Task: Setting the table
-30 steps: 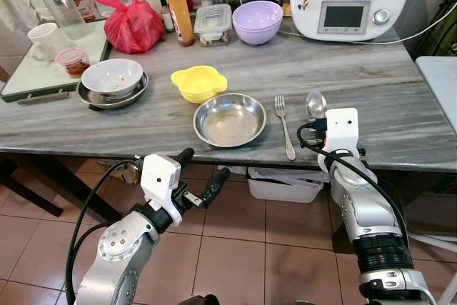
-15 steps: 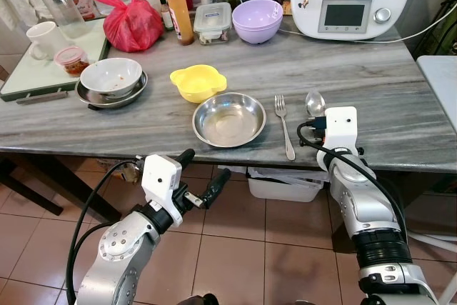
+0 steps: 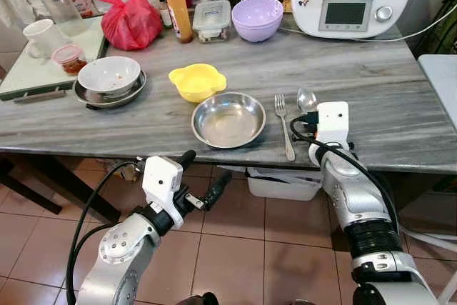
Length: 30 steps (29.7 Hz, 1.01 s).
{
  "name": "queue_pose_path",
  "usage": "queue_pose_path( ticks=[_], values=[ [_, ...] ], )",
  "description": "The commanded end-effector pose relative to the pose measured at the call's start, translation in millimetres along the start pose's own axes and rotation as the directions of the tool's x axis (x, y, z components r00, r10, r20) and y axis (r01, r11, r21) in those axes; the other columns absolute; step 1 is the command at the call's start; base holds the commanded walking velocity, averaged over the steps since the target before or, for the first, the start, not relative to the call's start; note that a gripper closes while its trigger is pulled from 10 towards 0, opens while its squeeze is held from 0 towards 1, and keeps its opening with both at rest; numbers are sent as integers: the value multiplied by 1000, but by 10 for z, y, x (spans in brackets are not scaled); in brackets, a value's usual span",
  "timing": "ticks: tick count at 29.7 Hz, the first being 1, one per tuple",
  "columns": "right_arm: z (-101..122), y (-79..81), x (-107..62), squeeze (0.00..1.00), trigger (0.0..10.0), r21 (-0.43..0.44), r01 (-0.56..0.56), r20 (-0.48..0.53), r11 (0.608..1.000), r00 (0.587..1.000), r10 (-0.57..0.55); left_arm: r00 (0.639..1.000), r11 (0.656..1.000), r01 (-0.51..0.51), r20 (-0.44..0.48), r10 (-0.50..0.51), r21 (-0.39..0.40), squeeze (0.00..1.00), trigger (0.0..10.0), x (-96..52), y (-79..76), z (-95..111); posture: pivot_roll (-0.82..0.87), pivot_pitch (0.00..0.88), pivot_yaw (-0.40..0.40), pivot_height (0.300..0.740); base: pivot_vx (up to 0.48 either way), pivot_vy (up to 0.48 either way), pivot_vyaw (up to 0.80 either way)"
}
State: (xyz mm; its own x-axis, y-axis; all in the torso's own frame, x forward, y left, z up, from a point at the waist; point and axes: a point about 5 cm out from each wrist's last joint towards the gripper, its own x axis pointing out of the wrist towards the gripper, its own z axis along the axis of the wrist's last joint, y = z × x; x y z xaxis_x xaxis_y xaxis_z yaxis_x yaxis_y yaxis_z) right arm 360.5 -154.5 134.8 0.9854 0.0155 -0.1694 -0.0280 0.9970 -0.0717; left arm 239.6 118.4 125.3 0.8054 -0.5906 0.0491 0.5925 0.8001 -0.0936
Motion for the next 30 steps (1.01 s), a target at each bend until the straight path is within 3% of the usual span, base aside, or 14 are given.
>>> queue_pose_path(
  ticks=[1, 13, 24, 30],
  values=[
    [-55, 33, 7, 0, 10000, 21, 3, -27, 1000, 1000, -3, 1000, 1000, -4, -13, 4, 23, 0, 10000, -28, 7, 11, -95, 147, 122, 740, 0, 0, 0],
    [-152, -4, 1, 0, 10000, 29, 27, -69, 999, 997, -25, 999, 999, 36, -9, -36, 13, 0, 10000, -36, -27, 30, -95, 147, 123, 740, 0, 0, 0],
    [-219, -96, 4, 0, 10000, 34, 74, -116, 997, 991, -70, 979, 982, 187, -74, -190, -38, 0, 10000, -80, -131, -26, -100, 146, 128, 740, 0, 0, 0],
    [-240, -103, 1, 0, 10000, 35, 76, -125, 997, 990, -71, 981, 984, 177, -70, -179, -37, 0, 10000, -92, -122, -27, -101, 147, 128, 740, 0, 0, 0]
  ],
)
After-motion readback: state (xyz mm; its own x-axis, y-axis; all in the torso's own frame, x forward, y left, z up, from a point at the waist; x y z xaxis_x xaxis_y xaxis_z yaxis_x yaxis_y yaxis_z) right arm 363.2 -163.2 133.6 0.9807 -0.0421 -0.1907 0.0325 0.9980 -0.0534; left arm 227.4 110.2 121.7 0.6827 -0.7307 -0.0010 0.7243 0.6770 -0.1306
